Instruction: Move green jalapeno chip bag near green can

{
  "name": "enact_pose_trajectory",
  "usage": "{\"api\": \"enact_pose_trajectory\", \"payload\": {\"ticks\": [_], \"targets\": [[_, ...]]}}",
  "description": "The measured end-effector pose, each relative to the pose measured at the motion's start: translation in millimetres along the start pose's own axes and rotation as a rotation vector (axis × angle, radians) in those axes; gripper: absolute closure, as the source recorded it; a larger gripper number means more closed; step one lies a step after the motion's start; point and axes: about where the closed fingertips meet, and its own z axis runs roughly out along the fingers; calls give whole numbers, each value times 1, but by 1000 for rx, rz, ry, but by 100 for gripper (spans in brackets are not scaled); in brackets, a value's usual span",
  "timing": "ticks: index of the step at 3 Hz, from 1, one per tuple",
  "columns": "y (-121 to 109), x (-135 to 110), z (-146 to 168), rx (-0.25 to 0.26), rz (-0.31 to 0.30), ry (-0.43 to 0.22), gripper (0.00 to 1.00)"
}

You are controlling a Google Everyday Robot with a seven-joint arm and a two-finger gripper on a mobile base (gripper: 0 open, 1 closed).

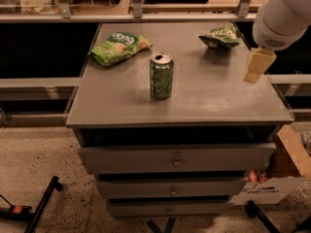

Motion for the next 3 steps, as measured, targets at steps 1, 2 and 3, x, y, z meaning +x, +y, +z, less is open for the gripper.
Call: {"api": "enact_pose_trajectory", "payload": {"ticks": [1,2,3], "targets": [[-27,10,28,49,49,3,0],[-55,10,52,103,72,-58,0],[-77,-2,75,134,72,-130,0]]}}
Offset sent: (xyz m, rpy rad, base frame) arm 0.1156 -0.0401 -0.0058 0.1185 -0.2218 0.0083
